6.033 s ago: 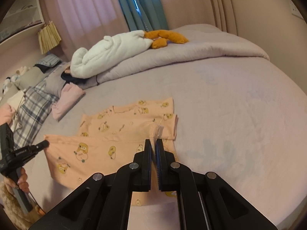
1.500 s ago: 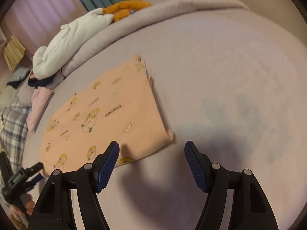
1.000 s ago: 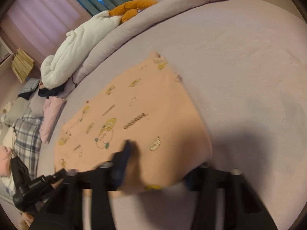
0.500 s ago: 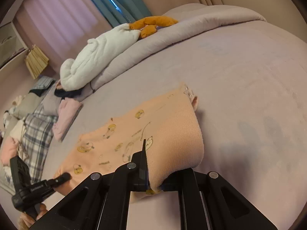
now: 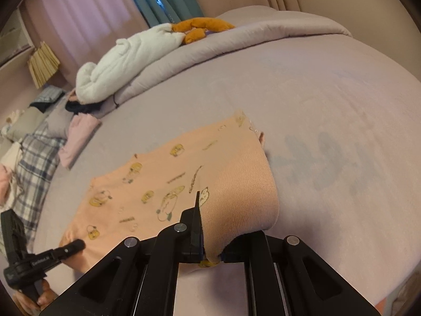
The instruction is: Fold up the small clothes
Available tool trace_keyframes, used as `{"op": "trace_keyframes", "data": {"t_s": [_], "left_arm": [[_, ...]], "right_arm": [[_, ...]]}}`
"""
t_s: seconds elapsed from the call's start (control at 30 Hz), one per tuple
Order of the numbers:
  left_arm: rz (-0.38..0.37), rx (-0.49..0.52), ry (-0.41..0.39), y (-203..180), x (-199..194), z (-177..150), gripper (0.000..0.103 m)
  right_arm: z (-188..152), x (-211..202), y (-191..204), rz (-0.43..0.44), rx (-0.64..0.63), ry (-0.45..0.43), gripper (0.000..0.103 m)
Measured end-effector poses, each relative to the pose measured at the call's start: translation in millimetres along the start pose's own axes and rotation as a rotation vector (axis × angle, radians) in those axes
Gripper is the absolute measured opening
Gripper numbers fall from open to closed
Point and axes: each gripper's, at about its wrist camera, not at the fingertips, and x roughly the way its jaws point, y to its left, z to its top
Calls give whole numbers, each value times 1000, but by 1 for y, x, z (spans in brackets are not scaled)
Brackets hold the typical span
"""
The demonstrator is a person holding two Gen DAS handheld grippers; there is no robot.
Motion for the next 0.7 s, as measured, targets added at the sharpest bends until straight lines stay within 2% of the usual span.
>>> {"op": "trace_keyframes", "data": {"t_s": [0.27, 0.43, 0.5, 0.63, 0.7], "left_arm": [[40, 6, 25, 1, 10, 3, 9], [41, -6, 45, 8, 5, 2, 10], [49, -10, 34, 11, -2, 1, 13], [56, -27, -3, 18, -17, 0, 30], [54, -41, -21, 23, -24, 0, 32]], "right_arm": [[1, -1, 10, -20, -69, -17, 9], [7, -6, 29, 16, -140, -37, 9], [8, -8, 40, 31, -180, -48, 9], [7, -7, 66, 81, -267, -50, 9], [5, -4, 80, 96, -322, -44, 9]]}}
